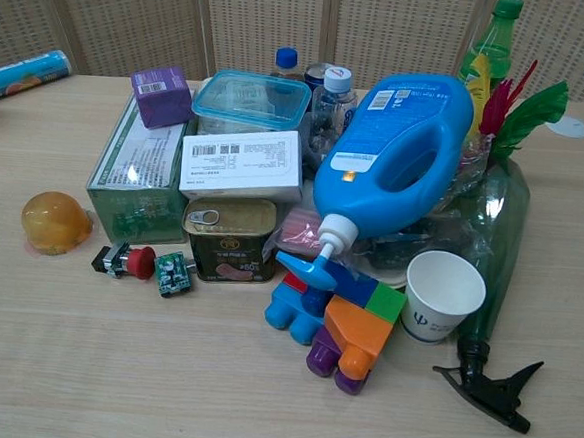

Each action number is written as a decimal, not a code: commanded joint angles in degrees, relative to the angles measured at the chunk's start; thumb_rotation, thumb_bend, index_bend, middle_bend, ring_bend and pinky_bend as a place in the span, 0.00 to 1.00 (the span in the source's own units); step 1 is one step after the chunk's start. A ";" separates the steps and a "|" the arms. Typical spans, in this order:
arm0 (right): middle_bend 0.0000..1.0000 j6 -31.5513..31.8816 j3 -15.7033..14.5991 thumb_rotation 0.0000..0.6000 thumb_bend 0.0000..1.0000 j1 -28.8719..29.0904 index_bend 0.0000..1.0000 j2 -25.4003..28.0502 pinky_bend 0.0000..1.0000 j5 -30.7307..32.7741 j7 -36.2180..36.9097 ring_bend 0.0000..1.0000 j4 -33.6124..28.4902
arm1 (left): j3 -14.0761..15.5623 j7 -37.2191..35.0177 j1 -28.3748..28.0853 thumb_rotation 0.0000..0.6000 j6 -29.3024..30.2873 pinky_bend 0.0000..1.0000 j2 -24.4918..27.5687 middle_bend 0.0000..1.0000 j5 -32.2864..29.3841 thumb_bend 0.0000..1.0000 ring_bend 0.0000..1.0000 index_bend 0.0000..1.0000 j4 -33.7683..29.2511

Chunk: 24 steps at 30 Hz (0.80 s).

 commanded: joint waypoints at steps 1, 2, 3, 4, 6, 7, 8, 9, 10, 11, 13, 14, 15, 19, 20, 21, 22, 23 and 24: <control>0.00 -0.14 -0.06 0.61 0.00 0.02 0.00 0.03 0.00 0.10 -0.03 0.00 0.03 | 0.00 -0.06 -0.01 1.00 -0.06 0.00 0.04 0.00 -0.02 0.00 0.00 0.00 0.01; 0.00 -0.19 -0.08 0.60 0.00 0.02 0.00 0.04 0.00 0.12 -0.05 0.00 0.04 | 0.00 -0.10 -0.02 1.00 -0.09 0.00 0.06 0.00 -0.02 0.00 0.00 0.00 0.03; 0.00 -0.22 -0.09 0.61 0.00 0.03 0.00 0.05 0.00 0.12 -0.06 0.00 0.03 | 0.00 -0.09 -0.03 1.00 -0.12 0.00 0.07 0.00 -0.03 0.00 0.00 0.00 0.04; 0.00 -0.22 -0.09 0.61 0.00 0.03 0.00 0.08 0.00 0.11 -0.04 0.00 -0.01 | 0.01 -0.10 -0.04 1.00 -0.16 0.00 0.08 0.00 -0.02 0.00 0.00 0.00 0.04; 0.00 -0.19 -0.07 0.61 0.00 0.03 0.00 0.10 0.00 0.11 0.03 0.00 -0.05 | 0.08 -0.21 -0.06 1.00 -0.27 0.00 0.08 0.00 0.04 0.00 0.00 0.00 0.05; 0.00 -0.21 -0.05 0.61 0.00 0.03 0.00 0.12 0.00 0.16 0.06 0.00 -0.07 | 0.18 -0.27 -0.10 1.00 -0.43 0.00 0.06 0.00 0.12 0.00 0.00 0.00 0.17; 0.00 -0.26 -0.03 0.61 0.00 0.04 0.00 0.13 0.00 0.26 0.06 0.00 -0.09 | 0.34 -0.36 -0.20 1.00 -0.71 0.00 0.08 0.00 0.33 0.00 0.00 0.00 0.35; 0.00 -0.31 0.00 0.60 0.00 0.05 0.00 0.13 0.00 0.41 0.01 0.00 -0.08 | 0.53 -0.50 -0.40 1.00 -1.15 0.00 0.14 0.00 0.64 0.00 0.00 0.00 0.68; 0.00 -0.36 0.03 0.60 0.00 0.06 0.00 0.12 0.00 0.56 -0.11 0.00 -0.01 | 0.76 -0.64 -0.66 1.00 -1.69 0.00 0.25 0.00 1.04 0.00 0.00 0.00 1.20; 0.00 -0.43 0.03 0.61 0.00 0.05 0.00 0.08 0.00 0.72 -0.28 0.00 0.10 | 1.02 -1.11 -1.11 1.00 -2.56 0.00 0.41 0.00 1.49 0.00 0.00 0.00 2.07; 0.00 -0.52 0.03 0.61 0.00 0.06 0.00 0.05 0.00 0.87 -0.46 0.00 0.19 | 1.53 -2.67 -1.99 1.00 -4.48 0.00 0.78 0.00 1.98 0.00 0.00 0.00 3.30; 0.00 -0.50 0.11 0.61 0.00 0.09 0.00 0.00 0.00 0.97 -0.51 0.00 0.21 | 1.77 -3.97 -2.92 1.00 -6.15 0.00 1.31 0.00 2.37 0.00 0.00 0.00 4.03; 0.00 -0.50 0.17 0.61 0.00 0.12 0.00 -0.03 0.00 1.04 -0.55 0.00 0.24 | 1.74 -4.83 -3.76 1.00 -7.28 0.00 1.67 0.00 2.74 0.00 0.00 0.00 4.80; 0.00 -0.65 0.37 0.60 0.00 0.23 0.00 -0.12 0.00 1.47 -0.67 0.00 0.25 | 2.09 -10.06 -8.39 1.00 -12.77 0.00 2.91 0.00 6.25 0.00 0.00 0.00 9.45; 0.00 -0.68 0.44 0.60 0.00 0.26 0.00 -0.17 0.00 1.65 -0.81 0.00 0.29 | 2.27 -11.12 -9.86 1.00 -14.49 0.00 3.31 0.00 7.31 0.00 0.00 0.00 11.17; 0.00 -0.73 0.47 0.60 0.00 0.30 0.00 -0.22 0.00 1.71 -0.89 0.00 0.20 | 2.40 -11.62 -10.95 1.00 -15.89 0.00 3.59 0.00 7.89 0.00 0.00 0.00 12.27; 0.00 -0.85 0.48 0.60 0.00 0.35 0.00 -0.28 0.00 1.81 -0.92 0.00 0.11 | 2.52 -12.00 -12.00 1.00 -17.36 0.00 3.83 0.00 8.25 0.00 0.00 0.00 13.19; 0.00 -1.00 0.53 0.60 0.00 0.42 0.00 -0.34 0.00 2.00 -1.03 0.00 0.14 | 2.56 -12.45 -13.33 1.00 -19.30 0.00 3.97 0.00 8.32 0.00 0.00 0.00 14.17; 0.00 -1.11 0.56 0.60 0.00 0.49 0.00 -0.41 0.00 2.11 -1.16 0.00 0.16 | 2.55 -12.67 -14.25 1.00 -20.81 0.00 4.00 0.00 8.07 0.00 0.00 0.00 14.69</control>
